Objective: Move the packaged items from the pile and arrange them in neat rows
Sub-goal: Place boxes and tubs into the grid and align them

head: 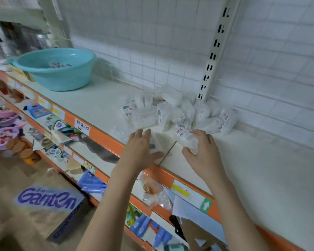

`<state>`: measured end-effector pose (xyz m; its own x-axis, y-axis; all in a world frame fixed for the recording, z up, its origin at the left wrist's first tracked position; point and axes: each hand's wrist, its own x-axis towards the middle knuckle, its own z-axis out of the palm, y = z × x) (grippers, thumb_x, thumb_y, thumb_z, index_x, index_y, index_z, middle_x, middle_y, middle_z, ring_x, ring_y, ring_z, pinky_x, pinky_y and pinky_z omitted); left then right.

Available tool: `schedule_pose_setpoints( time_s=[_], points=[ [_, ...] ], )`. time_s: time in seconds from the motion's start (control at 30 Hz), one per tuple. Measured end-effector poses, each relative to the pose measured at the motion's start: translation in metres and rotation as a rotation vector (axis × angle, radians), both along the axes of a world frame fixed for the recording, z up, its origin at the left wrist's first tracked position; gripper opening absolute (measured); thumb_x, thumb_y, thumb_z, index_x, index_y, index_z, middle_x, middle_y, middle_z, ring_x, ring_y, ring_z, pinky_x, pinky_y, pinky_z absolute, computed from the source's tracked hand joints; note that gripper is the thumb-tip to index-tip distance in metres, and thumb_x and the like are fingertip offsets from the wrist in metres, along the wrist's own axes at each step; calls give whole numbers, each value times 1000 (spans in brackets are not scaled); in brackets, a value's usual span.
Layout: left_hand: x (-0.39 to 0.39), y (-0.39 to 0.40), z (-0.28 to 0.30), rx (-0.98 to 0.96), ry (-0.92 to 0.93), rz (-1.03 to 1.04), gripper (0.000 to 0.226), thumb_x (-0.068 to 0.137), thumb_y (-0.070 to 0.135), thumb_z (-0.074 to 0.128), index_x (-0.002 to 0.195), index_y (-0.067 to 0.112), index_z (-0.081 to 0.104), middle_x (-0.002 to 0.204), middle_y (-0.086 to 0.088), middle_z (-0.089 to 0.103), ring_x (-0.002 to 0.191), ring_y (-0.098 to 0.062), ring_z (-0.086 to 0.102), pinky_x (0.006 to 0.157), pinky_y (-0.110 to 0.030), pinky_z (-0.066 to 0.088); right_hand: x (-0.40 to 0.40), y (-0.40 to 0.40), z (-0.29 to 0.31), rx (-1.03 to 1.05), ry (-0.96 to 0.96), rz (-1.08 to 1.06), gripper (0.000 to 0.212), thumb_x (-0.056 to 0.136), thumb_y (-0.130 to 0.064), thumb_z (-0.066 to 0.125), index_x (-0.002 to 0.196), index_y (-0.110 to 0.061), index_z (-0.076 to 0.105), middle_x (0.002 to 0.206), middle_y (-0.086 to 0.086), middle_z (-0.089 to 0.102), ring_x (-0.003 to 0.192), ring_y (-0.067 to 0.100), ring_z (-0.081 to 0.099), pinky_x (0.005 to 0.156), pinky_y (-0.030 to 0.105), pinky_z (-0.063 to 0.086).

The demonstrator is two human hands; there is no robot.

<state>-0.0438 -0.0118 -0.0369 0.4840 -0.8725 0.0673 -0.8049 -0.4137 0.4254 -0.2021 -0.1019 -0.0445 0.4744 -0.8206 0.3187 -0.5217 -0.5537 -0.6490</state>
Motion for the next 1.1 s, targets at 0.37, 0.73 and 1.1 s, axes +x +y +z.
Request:
schedule_pose_setpoints(
  time_s=[0.37, 0.73, 1.1],
  points=[
    [-20, -34, -23, -135, 70, -101, 70, 74, 25, 64, 133, 1, 37, 136, -22, 39, 131, -36, 29, 110, -39, 19, -63, 29, -6, -40, -127, -288, 55, 72, -5, 66, 122, -17, 50, 110, -1, 46, 98, 15, 49, 75, 8, 32],
    [-178, -46, -8, -413, 127, -273, 49, 87, 6, 48, 135, 6, 38, 100, -19, 62, 80, -36, 58, 64, -30, 33, -205, 28, -2, -101, -139, -404, 55, 71, -5, 68, 122, -16, 51, 111, 3, 49, 95, 14, 51, 73, 7, 32],
    [-397, -52, -8, -426, 137, -437, 57, 72, -5, 58, 127, 3, 51, 114, -12, 55, 97, -29, 58, 79, -23, 39, -420, 30, -1, -106, -130, -482, 61, 69, 0, 69, 125, -5, 46, 118, 13, 49, 103, 25, 50, 78, 9, 29]
  ],
)
